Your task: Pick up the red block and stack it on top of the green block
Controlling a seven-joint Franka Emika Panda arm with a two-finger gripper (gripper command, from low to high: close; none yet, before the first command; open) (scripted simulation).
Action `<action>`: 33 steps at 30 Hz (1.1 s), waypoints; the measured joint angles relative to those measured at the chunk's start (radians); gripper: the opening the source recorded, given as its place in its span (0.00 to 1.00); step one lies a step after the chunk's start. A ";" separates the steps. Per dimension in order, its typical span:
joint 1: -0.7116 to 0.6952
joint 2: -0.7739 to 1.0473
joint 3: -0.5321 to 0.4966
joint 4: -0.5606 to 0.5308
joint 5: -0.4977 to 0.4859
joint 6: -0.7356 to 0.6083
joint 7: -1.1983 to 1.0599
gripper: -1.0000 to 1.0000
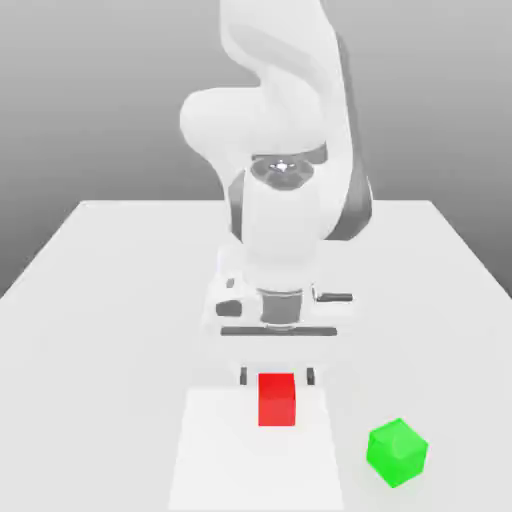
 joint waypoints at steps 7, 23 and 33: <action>0.008 0.041 -0.009 0.006 -0.005 0.036 0.004 0.00; 0.109 -0.151 0.075 0.154 0.004 -0.311 0.264 0.00; 0.209 0.042 0.098 0.322 -0.034 -0.280 0.522 0.00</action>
